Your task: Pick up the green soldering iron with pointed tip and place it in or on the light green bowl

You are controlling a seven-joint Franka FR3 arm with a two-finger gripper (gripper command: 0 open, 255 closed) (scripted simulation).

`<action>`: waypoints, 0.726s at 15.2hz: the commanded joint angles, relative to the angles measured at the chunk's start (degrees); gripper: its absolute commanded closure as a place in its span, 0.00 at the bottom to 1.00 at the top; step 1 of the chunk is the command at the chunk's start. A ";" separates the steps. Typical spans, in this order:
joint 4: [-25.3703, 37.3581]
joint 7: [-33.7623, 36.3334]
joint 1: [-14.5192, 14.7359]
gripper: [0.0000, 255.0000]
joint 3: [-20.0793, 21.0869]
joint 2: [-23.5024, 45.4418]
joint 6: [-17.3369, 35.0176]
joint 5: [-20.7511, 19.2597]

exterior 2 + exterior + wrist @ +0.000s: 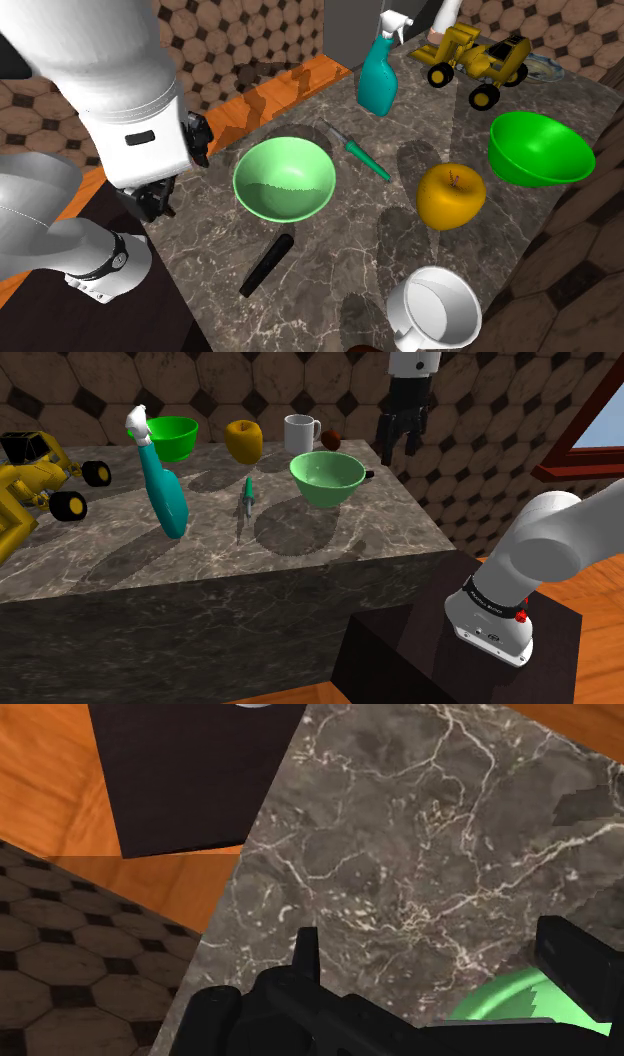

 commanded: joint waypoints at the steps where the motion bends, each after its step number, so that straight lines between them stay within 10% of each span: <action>1: 1.57 2.77 0.20 0.00 1.92 3.20 2.02 0.94; 11: 14.55 17.27 1.09 0.00 10.72 22.43 9.86 0.93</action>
